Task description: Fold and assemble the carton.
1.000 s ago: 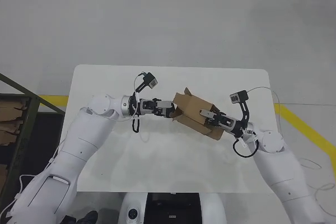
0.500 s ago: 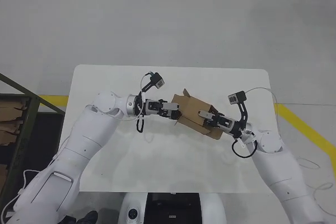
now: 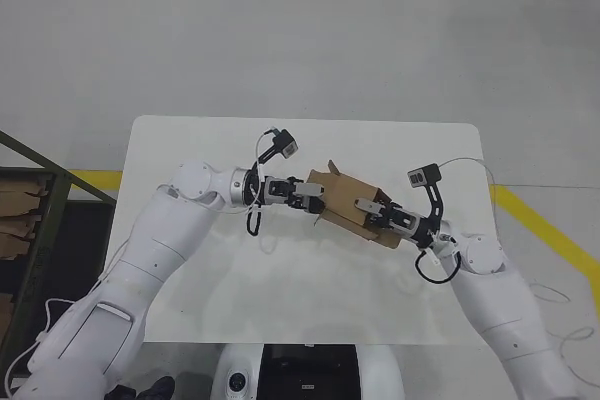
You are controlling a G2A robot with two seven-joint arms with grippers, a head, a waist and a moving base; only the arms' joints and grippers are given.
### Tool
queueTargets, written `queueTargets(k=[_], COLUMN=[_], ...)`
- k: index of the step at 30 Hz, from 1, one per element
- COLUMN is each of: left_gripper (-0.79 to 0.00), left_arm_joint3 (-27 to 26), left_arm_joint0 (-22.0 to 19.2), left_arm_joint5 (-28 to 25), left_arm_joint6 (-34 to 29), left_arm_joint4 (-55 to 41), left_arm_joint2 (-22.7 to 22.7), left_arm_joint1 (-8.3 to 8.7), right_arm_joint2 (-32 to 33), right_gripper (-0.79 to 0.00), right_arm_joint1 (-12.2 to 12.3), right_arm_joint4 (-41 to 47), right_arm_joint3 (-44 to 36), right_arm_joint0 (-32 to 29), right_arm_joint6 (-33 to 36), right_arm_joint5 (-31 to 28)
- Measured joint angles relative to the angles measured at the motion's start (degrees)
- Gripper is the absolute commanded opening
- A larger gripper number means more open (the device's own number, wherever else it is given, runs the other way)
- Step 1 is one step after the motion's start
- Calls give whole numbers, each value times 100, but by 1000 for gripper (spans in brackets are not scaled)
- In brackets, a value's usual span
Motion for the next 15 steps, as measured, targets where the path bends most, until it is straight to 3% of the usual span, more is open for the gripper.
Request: queueTargets(k=[15], left_gripper=[0], left_arm_joint3=[-21], left_arm_joint0=[-67], left_arm_joint5=[-6], left_arm_joint6=[-37], left_arm_joint4=[19], left_arm_joint2=[13], left_arm_joint1=[-36], right_arm_joint2=[-78], right_gripper=[-785], right_arm_joint1=[-6], right_arm_joint4=[73], right_arm_joint3=[-110], right_arm_joint0=[-31], right_arm_joint6=[178], right_arm_joint5=[25])
